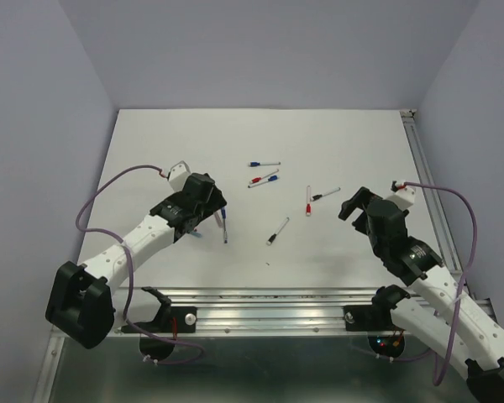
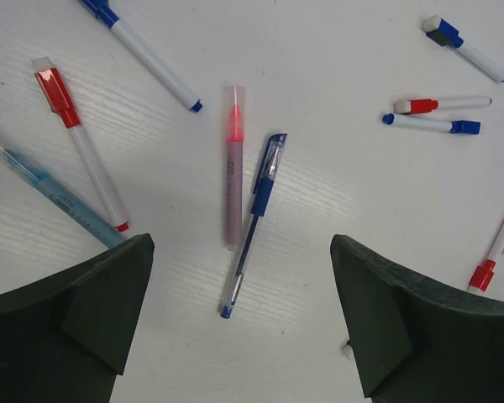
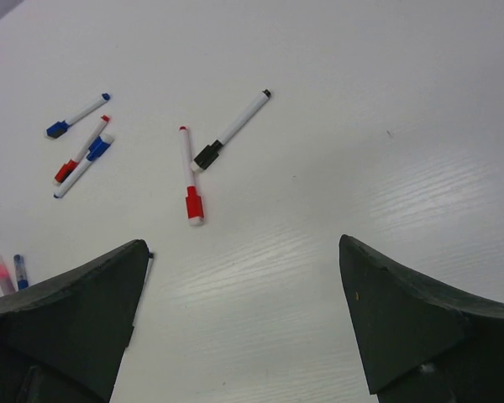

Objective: Open the pen caps

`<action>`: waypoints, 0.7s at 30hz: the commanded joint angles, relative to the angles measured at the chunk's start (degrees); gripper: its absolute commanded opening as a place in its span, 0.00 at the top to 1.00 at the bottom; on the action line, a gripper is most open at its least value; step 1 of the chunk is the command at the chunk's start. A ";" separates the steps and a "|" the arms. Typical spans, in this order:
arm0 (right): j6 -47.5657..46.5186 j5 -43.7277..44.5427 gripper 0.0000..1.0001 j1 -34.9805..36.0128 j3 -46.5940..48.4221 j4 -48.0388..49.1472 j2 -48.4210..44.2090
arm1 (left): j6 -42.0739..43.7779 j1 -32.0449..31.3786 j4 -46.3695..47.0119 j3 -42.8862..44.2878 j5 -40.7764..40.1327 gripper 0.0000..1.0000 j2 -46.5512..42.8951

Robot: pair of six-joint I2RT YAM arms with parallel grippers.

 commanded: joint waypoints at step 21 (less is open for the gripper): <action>-4.04 4.27 0.00 0.17 -2.75 7.74 -4.61 | 5.28 16.45 -0.80 15.42 -3.02 0.08 19.71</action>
